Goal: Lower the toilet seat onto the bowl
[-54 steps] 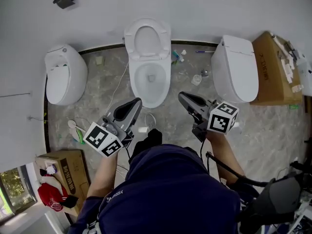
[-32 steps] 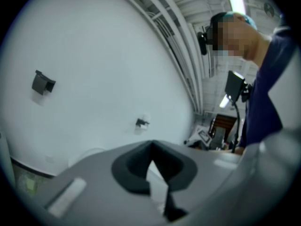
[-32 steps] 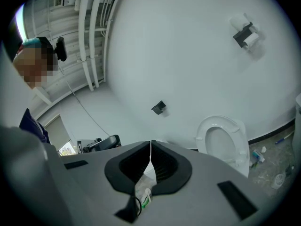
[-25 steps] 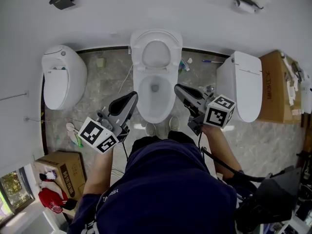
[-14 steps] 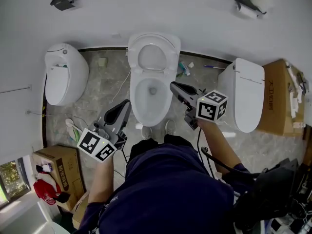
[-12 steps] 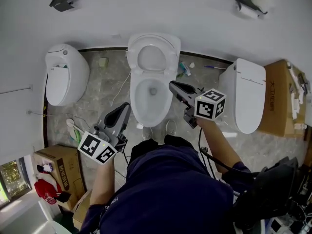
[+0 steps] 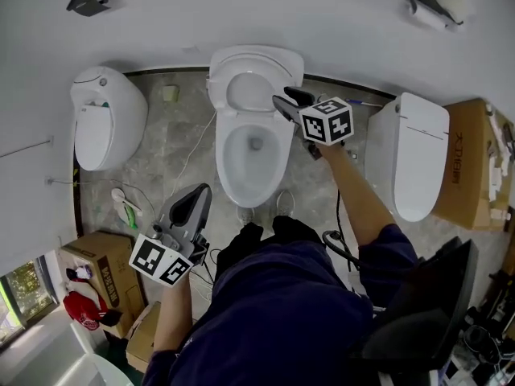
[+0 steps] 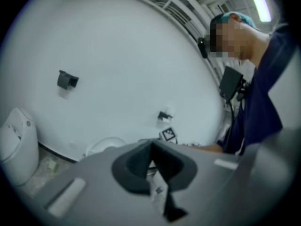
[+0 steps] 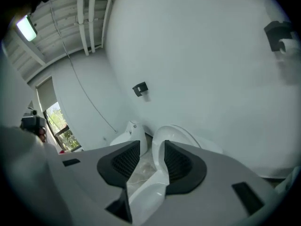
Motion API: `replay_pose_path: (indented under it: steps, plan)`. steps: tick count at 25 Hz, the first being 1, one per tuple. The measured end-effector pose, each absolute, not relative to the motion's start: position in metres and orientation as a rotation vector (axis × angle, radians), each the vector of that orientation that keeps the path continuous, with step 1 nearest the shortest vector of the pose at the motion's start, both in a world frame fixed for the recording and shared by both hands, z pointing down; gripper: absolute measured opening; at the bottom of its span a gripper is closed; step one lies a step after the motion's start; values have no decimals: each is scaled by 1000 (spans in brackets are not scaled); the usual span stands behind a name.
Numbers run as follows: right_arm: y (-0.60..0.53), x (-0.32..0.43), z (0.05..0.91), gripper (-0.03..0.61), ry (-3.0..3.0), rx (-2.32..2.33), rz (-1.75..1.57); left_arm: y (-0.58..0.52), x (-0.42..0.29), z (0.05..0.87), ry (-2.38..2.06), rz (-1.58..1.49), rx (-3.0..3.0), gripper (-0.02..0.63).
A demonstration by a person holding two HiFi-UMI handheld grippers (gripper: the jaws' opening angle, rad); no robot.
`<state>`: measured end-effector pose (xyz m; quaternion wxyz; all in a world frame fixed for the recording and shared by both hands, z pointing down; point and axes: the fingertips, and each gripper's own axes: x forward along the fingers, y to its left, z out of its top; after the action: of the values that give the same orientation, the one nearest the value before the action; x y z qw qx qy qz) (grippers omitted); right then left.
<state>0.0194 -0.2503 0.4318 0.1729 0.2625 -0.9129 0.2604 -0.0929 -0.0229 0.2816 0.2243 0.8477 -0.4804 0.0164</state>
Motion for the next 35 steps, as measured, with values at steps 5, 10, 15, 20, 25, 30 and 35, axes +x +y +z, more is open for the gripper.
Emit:
replay_pose_path:
  steps: [5, 10, 15, 20, 25, 30, 35]
  plan:
    - [-304, 4, 475, 132, -2488, 806, 630, -25, -115, 294, -1357, 90, 2277, 3]
    - [-337, -7, 515, 149, -2410, 852, 591, -27, -131, 310, -1365, 125, 2224, 3]
    - [-365, -5, 531, 150, -2373, 923, 569, -26, -141, 320, -1366, 136, 2184, 3]
    - [-379, -9, 537, 150, -2360, 909, 560, -22, -149, 328, -1371, 135, 2151, 3]
    - [-381, -14, 544, 150, -2343, 910, 569, -20, -155, 330, -1380, 132, 2135, 3]
    - [-383, -13, 544, 149, -2342, 959, 596, -18, -159, 333, -1374, 125, 2128, 3]
    - [-380, -11, 543, 135, -2332, 967, 609, -16, -155, 335, -1351, 117, 2139, 3]
